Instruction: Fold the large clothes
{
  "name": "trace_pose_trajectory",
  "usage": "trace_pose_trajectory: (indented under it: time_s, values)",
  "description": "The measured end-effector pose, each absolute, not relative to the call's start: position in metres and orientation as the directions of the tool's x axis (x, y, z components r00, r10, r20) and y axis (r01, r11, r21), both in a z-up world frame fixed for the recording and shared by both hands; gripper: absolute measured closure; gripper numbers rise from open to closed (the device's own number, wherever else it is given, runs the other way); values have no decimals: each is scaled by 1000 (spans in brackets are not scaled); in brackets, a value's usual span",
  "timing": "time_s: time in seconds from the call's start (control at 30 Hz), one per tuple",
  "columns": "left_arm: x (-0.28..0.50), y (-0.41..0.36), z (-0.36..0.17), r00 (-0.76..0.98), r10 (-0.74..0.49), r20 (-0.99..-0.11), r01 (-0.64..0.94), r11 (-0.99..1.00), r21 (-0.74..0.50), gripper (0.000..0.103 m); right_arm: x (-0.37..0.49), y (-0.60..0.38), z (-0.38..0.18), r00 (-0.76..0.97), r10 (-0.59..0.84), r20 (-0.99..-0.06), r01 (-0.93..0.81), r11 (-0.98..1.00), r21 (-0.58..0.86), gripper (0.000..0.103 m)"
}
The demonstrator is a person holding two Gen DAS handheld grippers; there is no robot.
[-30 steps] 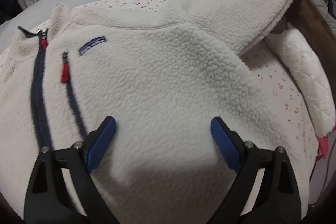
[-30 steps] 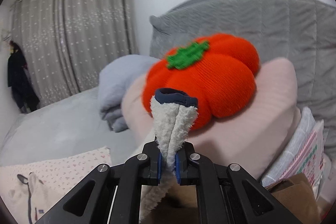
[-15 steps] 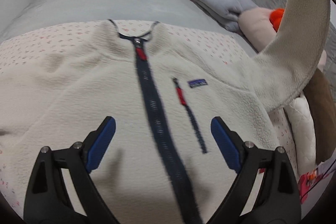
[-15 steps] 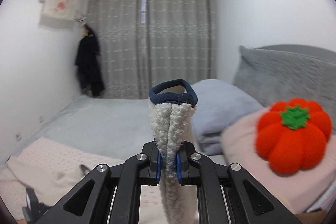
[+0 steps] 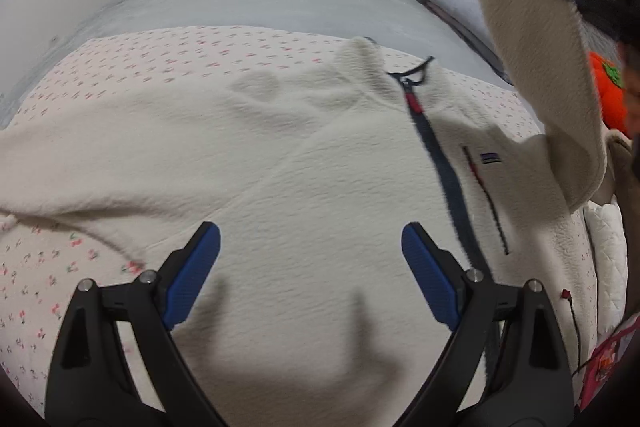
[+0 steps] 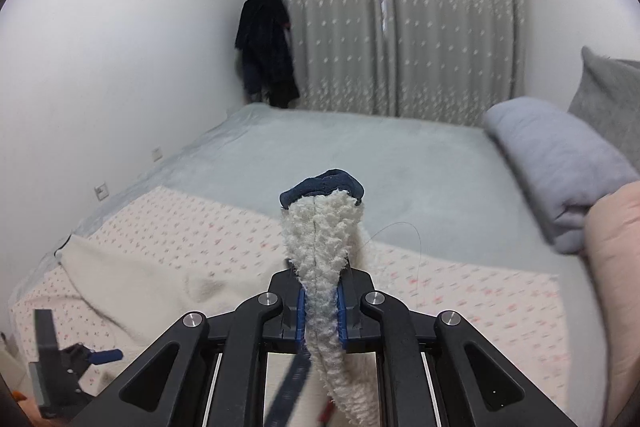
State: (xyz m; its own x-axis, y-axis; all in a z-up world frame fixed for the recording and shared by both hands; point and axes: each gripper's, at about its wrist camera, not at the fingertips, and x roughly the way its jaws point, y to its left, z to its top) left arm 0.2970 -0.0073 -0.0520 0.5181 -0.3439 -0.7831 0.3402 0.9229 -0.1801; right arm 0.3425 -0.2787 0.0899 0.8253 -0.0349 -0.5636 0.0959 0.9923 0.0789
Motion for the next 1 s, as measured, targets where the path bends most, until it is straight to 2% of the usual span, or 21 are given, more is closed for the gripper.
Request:
trace_pose_trajectory:
  time_s: [0.2, 0.27, 0.3, 0.33, 0.37, 0.4, 0.53, 0.63, 0.73, 1.0]
  values:
    - [291, 40, -58, 524, -299, -798, 269, 947, -178, 11, 377, -225, -5, 743, 48, -667, 78, 984, 158, 86]
    - [287, 53, -60, 522, -285, -803, 252, 952, -174, 11, 382, -210, -31, 697, 83, -712, 68, 981, 181, 76]
    - [284, 60, -61, 524, -276, -806, 241, 955, -171, 11, 382, -206, -39, 679, 98, -728, 63, 980, 190, 60]
    - [281, 63, -61, 525, -271, -807, 235, 957, -168, 11, 378, -203, -46, 661, 108, -743, 63, 978, 198, 37]
    - [278, 68, -60, 528, -263, -808, 228, 960, -163, 11, 371, -200, -48, 653, 110, -750, 65, 978, 200, 29]
    - [273, 74, -58, 532, -256, -807, 222, 962, -158, 11, 363, -201, -46, 657, 109, -746, 63, 978, 198, 27]
    - [252, 88, -49, 549, -255, -796, 220, 963, -156, 11, 320, -203, -20, 666, 92, -740, 50, 985, 167, 26]
    - [226, 98, -43, 561, -250, -789, 233, 962, -140, 11, 272, -212, 3, 680, 49, -732, 66, 990, 128, 19]
    - [195, 109, -42, 568, -235, -789, 260, 961, -100, 11, 217, -226, 23, 697, 14, -717, 89, 990, 106, 19]
    - [109, 148, -49, 597, -201, -777, 336, 942, 15, 11, 74, -259, 32, 730, -78, -679, 175, 982, 75, 16]
